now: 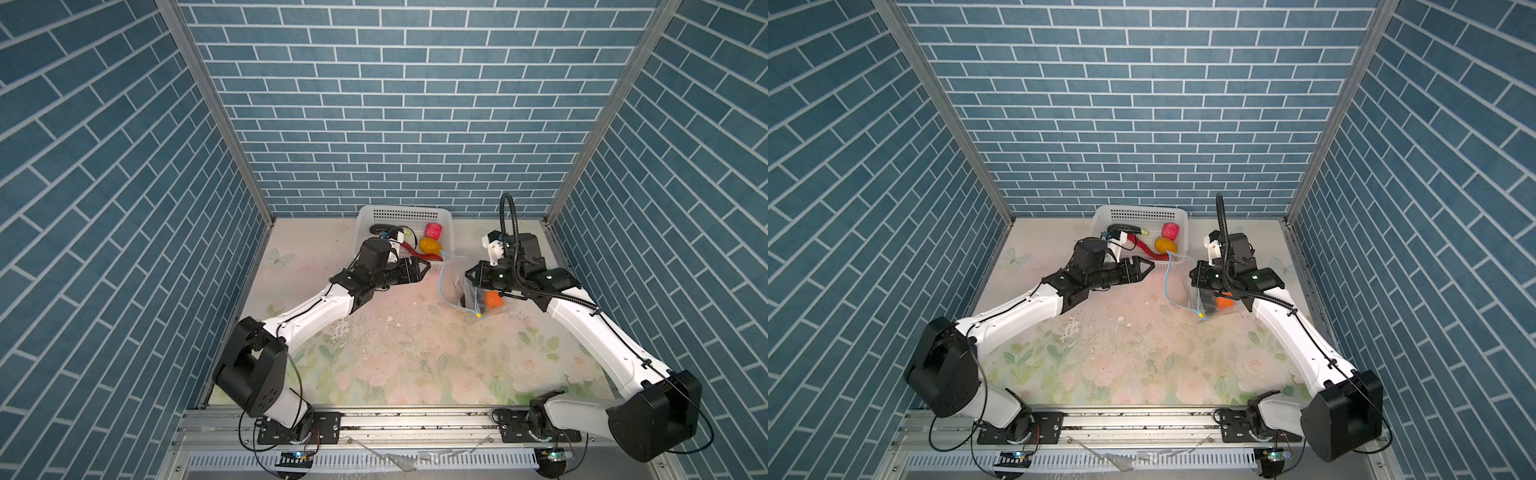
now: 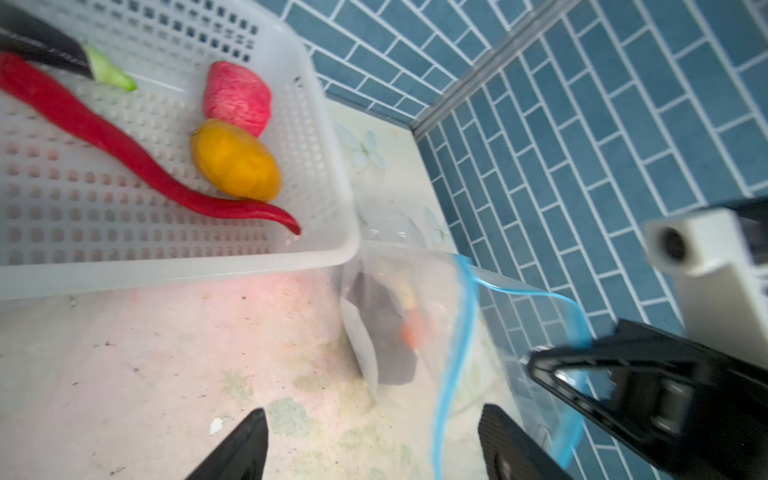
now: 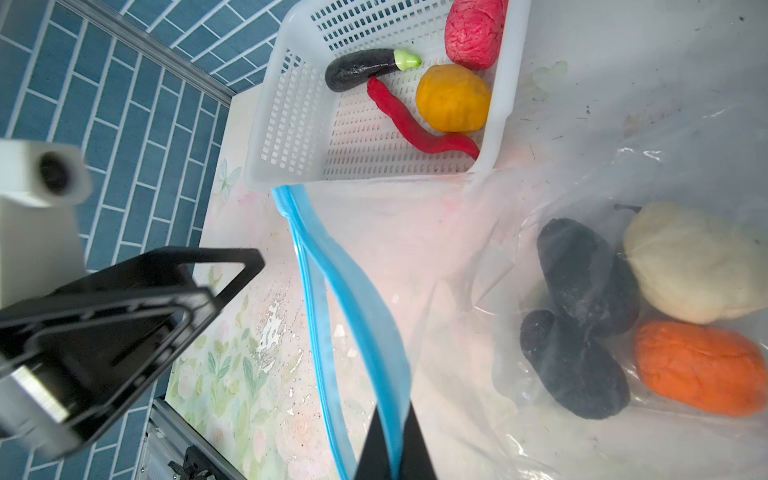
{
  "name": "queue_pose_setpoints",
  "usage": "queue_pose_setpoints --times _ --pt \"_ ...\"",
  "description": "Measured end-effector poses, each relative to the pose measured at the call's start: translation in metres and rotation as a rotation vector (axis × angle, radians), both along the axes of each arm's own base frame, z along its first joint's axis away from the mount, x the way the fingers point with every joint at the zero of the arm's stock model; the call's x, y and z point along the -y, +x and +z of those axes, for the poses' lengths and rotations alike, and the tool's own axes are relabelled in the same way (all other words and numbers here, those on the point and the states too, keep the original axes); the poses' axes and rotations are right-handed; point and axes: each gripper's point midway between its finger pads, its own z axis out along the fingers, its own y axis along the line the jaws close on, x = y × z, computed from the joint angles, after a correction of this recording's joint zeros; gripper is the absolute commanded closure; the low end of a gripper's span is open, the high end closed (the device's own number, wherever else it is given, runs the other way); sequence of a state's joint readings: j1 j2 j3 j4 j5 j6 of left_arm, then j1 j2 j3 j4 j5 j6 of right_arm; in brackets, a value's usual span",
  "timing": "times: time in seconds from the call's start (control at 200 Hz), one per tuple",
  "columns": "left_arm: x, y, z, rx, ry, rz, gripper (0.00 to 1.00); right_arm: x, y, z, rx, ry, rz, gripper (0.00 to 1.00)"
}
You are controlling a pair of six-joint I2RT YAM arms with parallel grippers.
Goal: Place the food in the zip-top bag and seal the zipper
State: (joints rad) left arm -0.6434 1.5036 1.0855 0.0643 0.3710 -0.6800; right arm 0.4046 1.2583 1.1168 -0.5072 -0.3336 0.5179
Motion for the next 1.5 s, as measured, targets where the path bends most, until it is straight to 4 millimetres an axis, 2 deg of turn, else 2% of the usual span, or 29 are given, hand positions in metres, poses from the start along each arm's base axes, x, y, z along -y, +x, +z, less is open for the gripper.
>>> queue_pose_setpoints --times 0.05,0.12,0.235,0.35,0.415,0.51,0.72,0.955,1.095,1.305,1.5 --pt "0.013 -0.013 0.007 0.017 0.005 -0.046 0.23 0.0 0.0 0.0 0.0 0.001 0.001 1.0" --pt "0.031 -0.026 0.005 0.011 0.022 -0.106 0.28 -0.001 0.0 0.0 0.003 0.004 0.003 1.0" --pt "0.051 -0.035 -0.018 -0.036 0.072 -0.165 0.36 0.0 -0.001 0.004 0.015 0.009 0.003 1.0" --pt "0.053 -0.034 -0.051 -0.109 0.139 -0.174 0.52 0.0 -0.003 0.01 0.033 0.019 0.006 1.0" --pt "0.054 -0.033 -0.062 -0.137 0.17 -0.178 0.6 0.0 -0.004 0.012 0.036 0.022 0.007 1.0" --pt "0.056 -0.031 -0.062 -0.142 0.183 -0.182 0.78 0.0 -0.004 0.012 0.036 0.023 0.009 1.0" --pt "0.059 -0.03 -0.053 -0.131 0.175 -0.194 1.0 0.001 -0.007 0.011 0.034 0.021 0.01 1.0" --pt "0.064 -0.038 -0.045 -0.155 0.17 -0.212 1.0 0.004 -0.014 0.012 0.038 0.006 0.023 1.0" --pt "0.068 -0.046 -0.024 -0.138 0.154 -0.227 1.0 0.008 -0.022 0.021 0.054 0.008 0.027 1.0" --pt "0.063 -0.058 0.017 -0.094 0.121 -0.223 1.0 0.01 -0.028 0.036 0.077 -0.002 0.043 1.0" --pt "0.057 -0.065 0.033 -0.089 0.128 -0.206 1.0 0.011 -0.03 0.057 0.108 0.0 0.051 1.0"
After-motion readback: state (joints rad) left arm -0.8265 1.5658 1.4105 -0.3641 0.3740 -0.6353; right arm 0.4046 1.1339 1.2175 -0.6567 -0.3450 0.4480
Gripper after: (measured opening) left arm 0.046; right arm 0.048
